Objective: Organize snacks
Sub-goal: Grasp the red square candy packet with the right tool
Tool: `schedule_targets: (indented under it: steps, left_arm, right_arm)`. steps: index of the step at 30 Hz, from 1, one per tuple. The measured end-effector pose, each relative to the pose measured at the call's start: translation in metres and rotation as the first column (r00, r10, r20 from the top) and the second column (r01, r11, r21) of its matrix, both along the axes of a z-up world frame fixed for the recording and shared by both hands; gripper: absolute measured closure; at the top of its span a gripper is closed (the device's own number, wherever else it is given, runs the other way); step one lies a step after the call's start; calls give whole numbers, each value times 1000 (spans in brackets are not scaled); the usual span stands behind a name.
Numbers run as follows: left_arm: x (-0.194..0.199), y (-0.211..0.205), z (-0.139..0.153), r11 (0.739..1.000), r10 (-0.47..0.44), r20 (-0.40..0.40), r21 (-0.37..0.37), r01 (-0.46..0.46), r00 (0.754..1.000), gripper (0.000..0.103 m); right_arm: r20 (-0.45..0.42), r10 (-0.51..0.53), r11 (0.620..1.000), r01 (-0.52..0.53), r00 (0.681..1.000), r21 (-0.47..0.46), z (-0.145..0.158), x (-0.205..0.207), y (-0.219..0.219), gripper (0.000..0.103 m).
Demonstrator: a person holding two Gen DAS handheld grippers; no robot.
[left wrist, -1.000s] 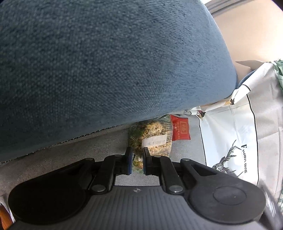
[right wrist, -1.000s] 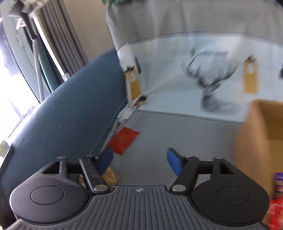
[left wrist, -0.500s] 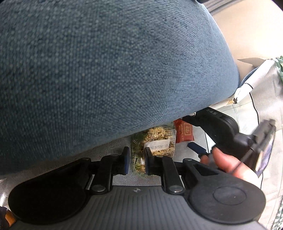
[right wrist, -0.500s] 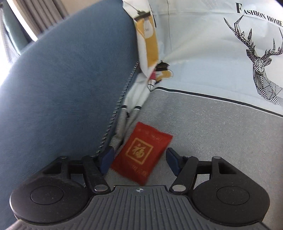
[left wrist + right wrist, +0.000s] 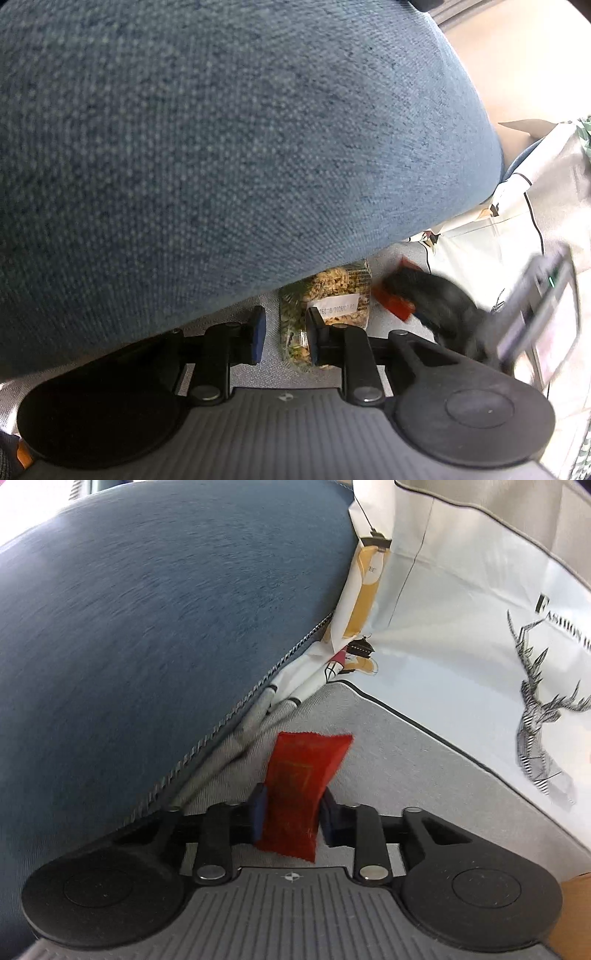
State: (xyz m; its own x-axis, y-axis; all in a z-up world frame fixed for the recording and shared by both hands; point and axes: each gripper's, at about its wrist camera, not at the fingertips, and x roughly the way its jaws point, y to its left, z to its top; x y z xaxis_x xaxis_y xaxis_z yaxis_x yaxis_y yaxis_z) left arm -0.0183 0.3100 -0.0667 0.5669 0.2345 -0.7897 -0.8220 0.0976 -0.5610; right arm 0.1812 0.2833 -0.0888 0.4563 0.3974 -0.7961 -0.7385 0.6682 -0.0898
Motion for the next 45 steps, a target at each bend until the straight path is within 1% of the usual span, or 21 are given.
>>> schedule_targets:
  steps: [2, 3, 7, 11, 18, 21, 24, 26, 27, 28, 29, 31, 33, 34, 35, 37, 39, 41, 43, 44, 45]
  left_arm:
    - [0, 0, 0, 1000, 3, -1, -1, -3, 1000, 76]
    - [0, 0, 1, 1000, 4, -4, 1, -4, 1000, 75]
    - [2, -4, 2, 1000, 8, -9, 13, -8, 1000, 73]
    - [-1, -8, 5, 1000, 7, -7, 18, -7, 1000, 72]
    - [-1, -8, 14, 998, -49, 17, 35, 48, 999, 72]
    - [8, -10, 13, 994, -96, 8, 48, 95, 995, 63]
    - [15, -12, 14, 987, -150, -2, 56, 150, 989, 58]
    - [19, -14, 15, 980, -191, -23, 58, 192, 981, 56]
    - [21, -16, 16, 975, -210, -38, 61, 212, 977, 56]
    - [22, -18, 17, 970, -230, -57, 66, 233, 972, 55]
    - [23, -20, 18, 965, -248, -77, 71, 254, 966, 53]
    - [26, -24, 21, 951, -289, -119, 82, 299, 950, 49]
    - [26, -27, 25, 936, -327, -147, 89, 342, 934, 49]
    - [26, -29, 28, 927, -345, -155, 99, 362, 926, 49]
    - [22, -30, 29, 916, -362, -165, 118, 383, 917, 49]
    - [25, -32, 29, 895, -392, -195, 147, 422, 899, 49]
    - [29, -34, 26, 889, -401, -192, 152, 431, 896, 44]
    - [37, -36, 24, 889, -399, -182, 161, 428, 899, 35]
    - [41, -33, 23, 894, -392, -174, 161, 419, 903, 27]
    - [45, -33, 22, 895, -388, -183, 159, 417, 903, 24]
    - [51, -34, 20, 894, -385, -198, 163, 417, 902, 23]
  right_arm:
    - [24, 20, 1000, -20, 1000, -21, 8, -7, -13, 93]
    - [27, 26, 999, -25, 999, -30, 12, -12, -19, 97]
    - [18, 43, 996, -41, 999, -82, 17, -26, -56, 97]
    - [-64, -7, 997, 2, 998, -77, 19, -44, -98, 97]
    - [-132, -47, 999, 49, 990, 19, 43, -105, -165, 97]
    - [-158, -35, 996, 48, 987, 76, 47, -130, -189, 97]
    - [-258, -35, 983, 79, 965, 164, 43, -151, -216, 97]
    - [-317, -61, 973, 127, 946, 191, 33, -155, -227, 96]
    - [-320, -79, 971, 145, 944, 189, 28, -155, -229, 93]
    - [-295, -96, 972, 154, 951, 180, 27, -158, -229, 93]
    - [-267, -114, 973, 162, 957, 165, 26, -158, -227, 88]
    - [-227, -116, 976, 153, 967, 153, 26, -163, -226, 73]
    - [-141, -102, 985, 119, 985, 123, 26, -172, -226, 38]
    - [-94, -85, 990, 95, 992, 104, 25, -177, -224, 32]
    - [-71, -64, 994, 70, 995, 86, 23, -181, -223, 30]
    - [-72, -31, 997, 36, 997, 68, 18, -183, -219, 30]
    - [-66, -24, 998, 28, 998, 56, 10, -183, -215, 28]
    - [-90, -46, 998, 49, 995, 31, 2, -179, -213, 28]
    - [-113, -65, 996, 71, 991, 45, 3, -176, -214, 29]
    - [-119, -66, 996, 72, 991, 51, 3, -176, -215, 33]
    - [-121, -67, 996, 74, 990, 54, 4, -176, -217, 42]
